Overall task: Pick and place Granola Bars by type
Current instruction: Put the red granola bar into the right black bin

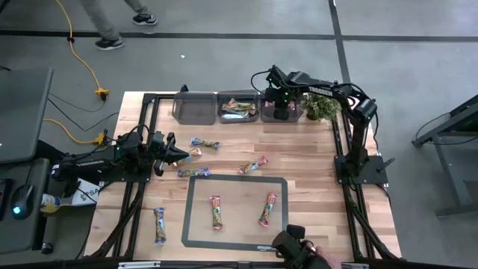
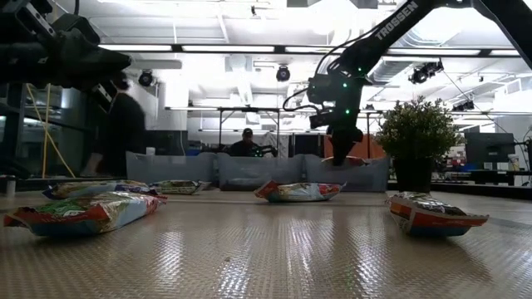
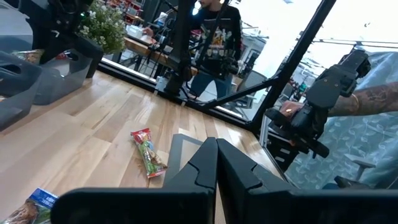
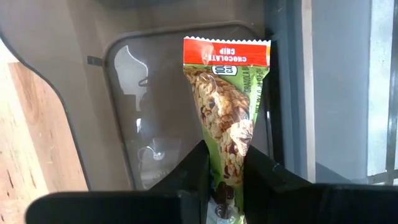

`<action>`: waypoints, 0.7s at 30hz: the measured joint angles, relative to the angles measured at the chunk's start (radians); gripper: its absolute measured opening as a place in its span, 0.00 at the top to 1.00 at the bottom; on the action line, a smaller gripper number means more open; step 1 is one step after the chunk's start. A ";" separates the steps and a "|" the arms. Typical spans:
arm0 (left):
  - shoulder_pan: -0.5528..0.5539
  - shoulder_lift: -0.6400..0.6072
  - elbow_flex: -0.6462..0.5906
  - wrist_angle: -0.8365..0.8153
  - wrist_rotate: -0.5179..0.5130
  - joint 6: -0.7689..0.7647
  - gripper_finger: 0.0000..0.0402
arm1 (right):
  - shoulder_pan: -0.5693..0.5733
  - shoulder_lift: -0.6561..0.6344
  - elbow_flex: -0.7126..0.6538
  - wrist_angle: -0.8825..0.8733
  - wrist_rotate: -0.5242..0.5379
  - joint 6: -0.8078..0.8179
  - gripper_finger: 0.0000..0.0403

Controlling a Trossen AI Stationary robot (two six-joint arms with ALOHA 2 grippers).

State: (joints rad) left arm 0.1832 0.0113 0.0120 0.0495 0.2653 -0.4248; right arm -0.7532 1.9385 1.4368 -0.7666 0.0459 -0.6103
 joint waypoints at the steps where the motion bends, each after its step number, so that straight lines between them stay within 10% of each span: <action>1: 0.000 0.000 0.000 0.000 0.000 0.000 1.00 | 0.000 0.000 0.000 -0.001 0.000 0.003 0.87; 21: 0.000 0.000 0.000 0.000 0.002 0.000 1.00 | 0.000 -0.004 0.096 -0.085 0.016 0.058 0.61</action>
State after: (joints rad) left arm 0.1829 0.0113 0.0120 0.0498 0.2668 -0.4248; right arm -0.7528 1.9348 1.5332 -0.8520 0.0614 -0.5525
